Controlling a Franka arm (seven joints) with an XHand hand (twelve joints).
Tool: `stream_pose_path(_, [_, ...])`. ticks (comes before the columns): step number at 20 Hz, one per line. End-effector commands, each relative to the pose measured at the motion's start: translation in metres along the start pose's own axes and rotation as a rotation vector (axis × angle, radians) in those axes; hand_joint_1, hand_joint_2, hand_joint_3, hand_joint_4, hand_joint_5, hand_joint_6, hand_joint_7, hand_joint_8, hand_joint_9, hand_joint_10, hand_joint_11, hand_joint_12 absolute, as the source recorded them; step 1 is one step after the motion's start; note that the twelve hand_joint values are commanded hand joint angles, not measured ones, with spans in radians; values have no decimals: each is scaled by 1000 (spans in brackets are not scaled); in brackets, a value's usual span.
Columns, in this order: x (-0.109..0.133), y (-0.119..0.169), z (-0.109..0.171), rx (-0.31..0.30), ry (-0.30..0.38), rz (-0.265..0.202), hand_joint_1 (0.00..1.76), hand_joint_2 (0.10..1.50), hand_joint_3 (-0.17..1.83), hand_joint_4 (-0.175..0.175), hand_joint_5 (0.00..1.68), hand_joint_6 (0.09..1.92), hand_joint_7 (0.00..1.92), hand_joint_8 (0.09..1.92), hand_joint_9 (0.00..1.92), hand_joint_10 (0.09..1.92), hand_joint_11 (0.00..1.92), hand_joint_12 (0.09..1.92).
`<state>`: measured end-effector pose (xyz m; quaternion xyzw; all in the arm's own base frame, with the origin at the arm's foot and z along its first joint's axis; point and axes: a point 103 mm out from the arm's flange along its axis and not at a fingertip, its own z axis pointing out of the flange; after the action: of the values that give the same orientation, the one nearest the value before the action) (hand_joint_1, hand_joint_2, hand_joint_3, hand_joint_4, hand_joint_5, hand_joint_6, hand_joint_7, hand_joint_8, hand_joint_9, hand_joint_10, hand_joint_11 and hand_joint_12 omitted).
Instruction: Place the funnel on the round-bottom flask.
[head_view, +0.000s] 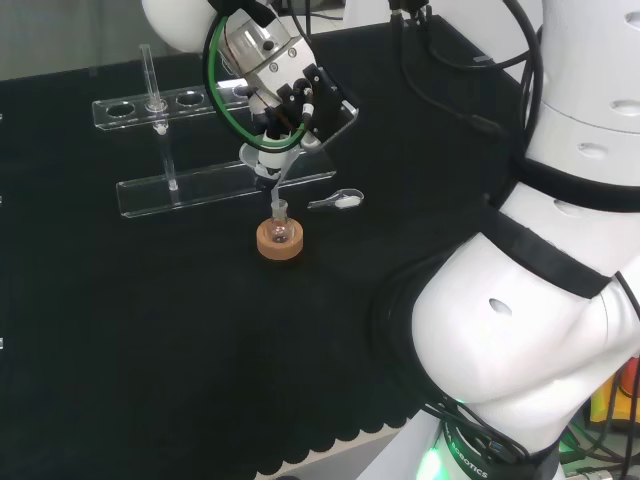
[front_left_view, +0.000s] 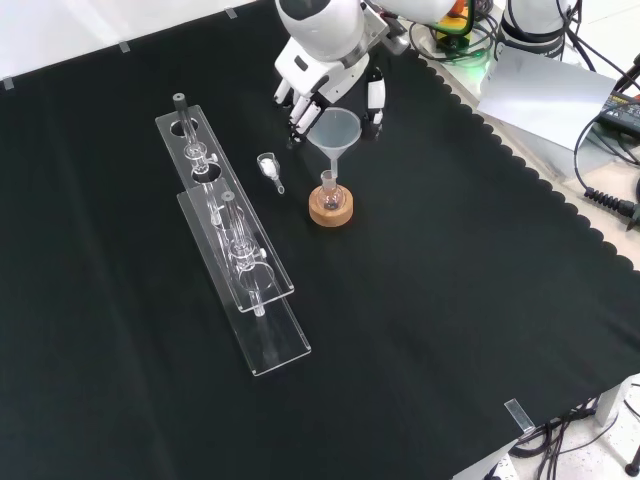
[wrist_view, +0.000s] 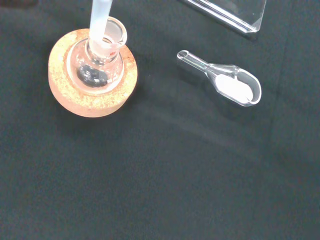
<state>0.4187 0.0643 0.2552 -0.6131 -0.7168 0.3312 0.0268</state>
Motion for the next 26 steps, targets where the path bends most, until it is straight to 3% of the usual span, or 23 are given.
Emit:
stream_pose_path(1, [-1,4,4,-1,0,-1,663,783,477,-25,493,662,579,757,1006,554,526,1260])
stream_pose_path(26, [-7,6,10,22,-5,-1,662,783,479,-26,491,668,571,764,992,564,527,1259])
